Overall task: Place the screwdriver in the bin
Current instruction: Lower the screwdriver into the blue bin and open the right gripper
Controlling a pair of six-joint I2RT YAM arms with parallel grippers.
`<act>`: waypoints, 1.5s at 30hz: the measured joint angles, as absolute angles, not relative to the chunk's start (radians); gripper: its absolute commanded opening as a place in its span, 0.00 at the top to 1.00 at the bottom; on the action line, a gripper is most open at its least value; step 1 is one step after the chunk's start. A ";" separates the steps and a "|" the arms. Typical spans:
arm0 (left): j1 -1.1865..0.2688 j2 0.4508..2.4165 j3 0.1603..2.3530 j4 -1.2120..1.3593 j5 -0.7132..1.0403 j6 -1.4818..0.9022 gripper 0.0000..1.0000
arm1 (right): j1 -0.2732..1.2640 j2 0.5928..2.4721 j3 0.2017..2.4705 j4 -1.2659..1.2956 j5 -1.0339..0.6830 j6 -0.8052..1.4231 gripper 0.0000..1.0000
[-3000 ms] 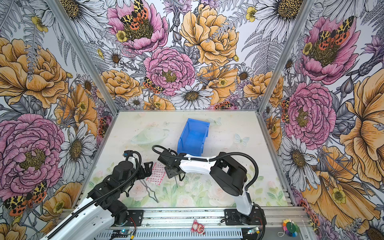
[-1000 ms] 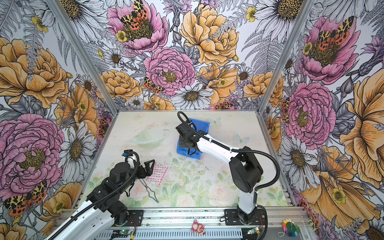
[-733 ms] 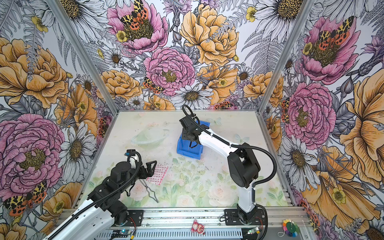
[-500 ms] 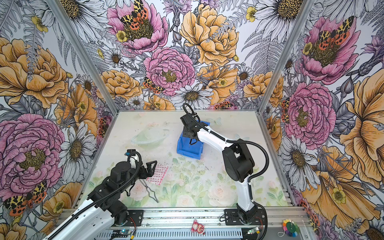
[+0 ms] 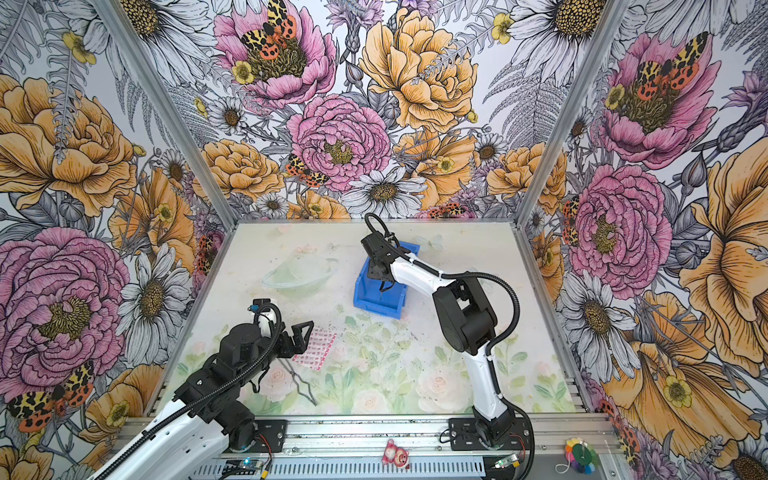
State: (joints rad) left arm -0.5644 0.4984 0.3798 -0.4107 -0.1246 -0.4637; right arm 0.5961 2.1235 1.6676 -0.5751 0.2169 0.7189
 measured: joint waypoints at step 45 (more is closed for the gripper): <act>-0.564 0.486 0.381 -0.414 -0.160 -0.455 0.01 | 0.611 1.934 1.625 -0.563 0.296 0.635 0.50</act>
State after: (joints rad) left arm -0.5644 0.4862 0.3809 -0.4145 -0.1596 -0.4553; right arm 0.6106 1.9343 1.6245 -0.5629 0.2962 0.6353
